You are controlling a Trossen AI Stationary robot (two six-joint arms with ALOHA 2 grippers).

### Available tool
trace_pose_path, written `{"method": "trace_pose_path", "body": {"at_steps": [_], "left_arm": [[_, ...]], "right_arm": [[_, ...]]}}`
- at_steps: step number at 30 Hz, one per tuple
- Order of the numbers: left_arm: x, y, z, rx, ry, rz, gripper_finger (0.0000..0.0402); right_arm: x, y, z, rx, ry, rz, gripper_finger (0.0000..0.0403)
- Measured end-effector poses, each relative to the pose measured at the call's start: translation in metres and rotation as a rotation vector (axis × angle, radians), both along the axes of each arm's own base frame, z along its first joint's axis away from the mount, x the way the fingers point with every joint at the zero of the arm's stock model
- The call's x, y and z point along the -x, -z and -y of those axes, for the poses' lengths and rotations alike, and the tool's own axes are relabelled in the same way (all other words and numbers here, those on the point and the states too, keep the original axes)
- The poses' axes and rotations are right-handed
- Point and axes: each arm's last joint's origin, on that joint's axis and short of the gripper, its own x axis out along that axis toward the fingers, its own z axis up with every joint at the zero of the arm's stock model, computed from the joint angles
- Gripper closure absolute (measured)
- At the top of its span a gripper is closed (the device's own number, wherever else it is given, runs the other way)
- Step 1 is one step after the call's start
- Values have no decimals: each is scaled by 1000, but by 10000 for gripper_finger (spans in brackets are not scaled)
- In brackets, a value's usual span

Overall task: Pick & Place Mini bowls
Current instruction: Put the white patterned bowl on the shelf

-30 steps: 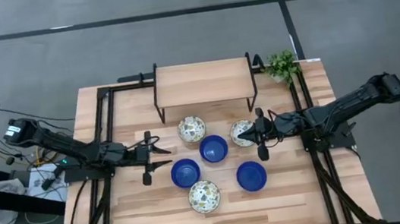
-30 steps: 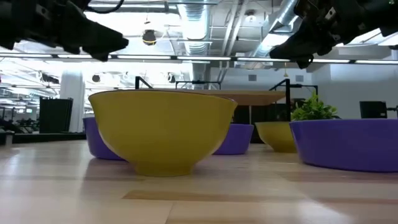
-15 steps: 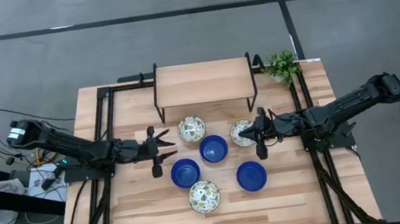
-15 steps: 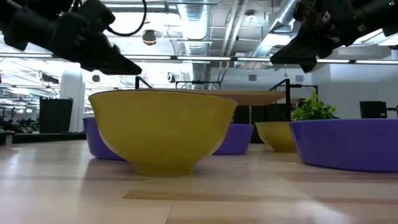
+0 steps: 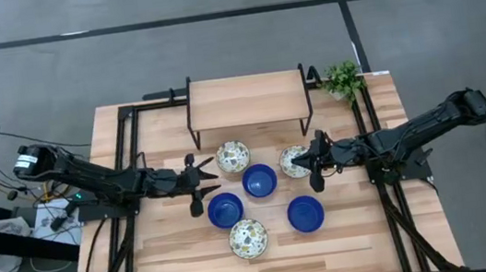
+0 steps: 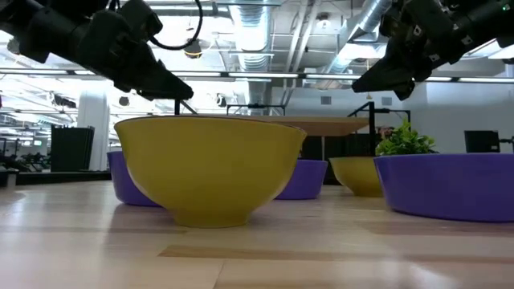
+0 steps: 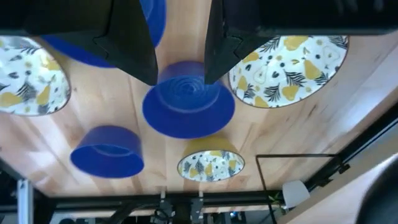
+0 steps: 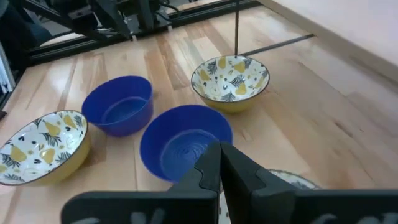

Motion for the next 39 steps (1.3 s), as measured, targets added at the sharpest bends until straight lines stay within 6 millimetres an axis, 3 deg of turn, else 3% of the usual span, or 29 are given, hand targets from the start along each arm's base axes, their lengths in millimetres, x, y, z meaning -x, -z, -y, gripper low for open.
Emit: {"method": "trace_pose_path", "body": {"at_steps": [7, 15, 28, 34, 39], "left_arm": [[-1, -1, -4, -11, -20, 4, 270], [0, -1, -4, -8, -18, 8, 270], [-1, -2, -4, -6, -18, 13, 270], [-1, -2, -4, -5, -18, 17, 270], [-1, -2, -4, -5, -18, 17, 270]], "right_arm": [[-6, 16, -8, -9, -13, -88, 347], [-11, 25, 7, -10, 66, -138, 298], [-5, 32, 9, -21, 63, -234, 290], [-3, 33, 15, -138, 173, -234, 290], [-5, 21, 24, -208, 281, -269, 290]]}}
